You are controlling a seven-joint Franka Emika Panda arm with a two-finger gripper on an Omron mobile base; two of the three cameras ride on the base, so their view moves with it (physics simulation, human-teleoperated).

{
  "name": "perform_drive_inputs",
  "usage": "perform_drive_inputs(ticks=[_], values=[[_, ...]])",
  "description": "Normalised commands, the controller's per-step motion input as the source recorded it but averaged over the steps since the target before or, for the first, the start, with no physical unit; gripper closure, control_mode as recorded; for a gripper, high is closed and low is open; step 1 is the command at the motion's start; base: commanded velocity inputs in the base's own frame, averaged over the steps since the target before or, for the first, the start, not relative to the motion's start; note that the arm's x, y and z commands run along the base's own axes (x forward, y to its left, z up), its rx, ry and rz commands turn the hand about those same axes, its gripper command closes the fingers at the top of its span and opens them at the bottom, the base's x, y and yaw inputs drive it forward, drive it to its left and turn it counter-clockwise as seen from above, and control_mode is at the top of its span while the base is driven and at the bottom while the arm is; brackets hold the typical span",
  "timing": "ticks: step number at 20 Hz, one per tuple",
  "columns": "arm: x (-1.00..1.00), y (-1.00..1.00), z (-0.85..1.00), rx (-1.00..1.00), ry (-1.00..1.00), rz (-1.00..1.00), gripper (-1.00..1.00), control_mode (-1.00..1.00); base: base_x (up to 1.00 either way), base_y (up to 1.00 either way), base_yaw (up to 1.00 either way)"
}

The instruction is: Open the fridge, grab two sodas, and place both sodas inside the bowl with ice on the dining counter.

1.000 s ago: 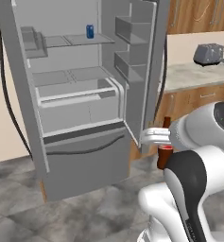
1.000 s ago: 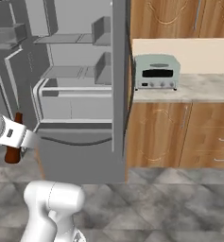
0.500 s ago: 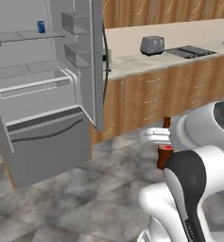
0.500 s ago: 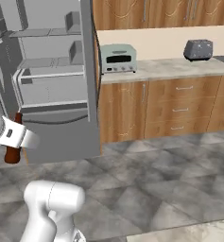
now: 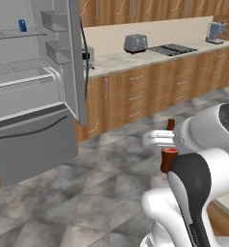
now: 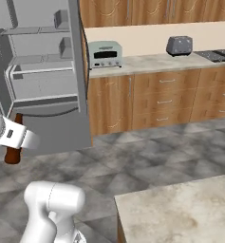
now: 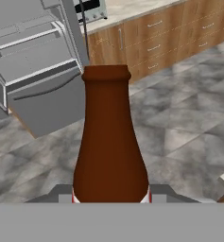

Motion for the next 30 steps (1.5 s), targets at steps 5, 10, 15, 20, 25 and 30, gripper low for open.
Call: perform_drive_inputs(ticks=[5,10,15,20,25,30], values=[[0.0,0.0,0.0,0.0,0.0,0.0,1.0,1.0,-1.0,-0.55,-0.13],[0.0,0.0,0.0,0.0,0.0,0.0,1.0,1.0,-0.82,0.34,0.03],[0.0,0.0,0.0,0.0,0.0,0.0,1.0,1.0,-0.54,0.65,0.24],[0.0,0.0,0.0,0.0,0.0,0.0,1.0,1.0,-1.0,-0.1,-0.03],[0.0,0.0,0.0,0.0,0.0,0.0,1.0,1.0,-1.0,-0.5,-0.14],[0.0,0.0,0.0,0.0,0.0,0.0,1.0,1.0,-1.0,-0.59,-0.13]])
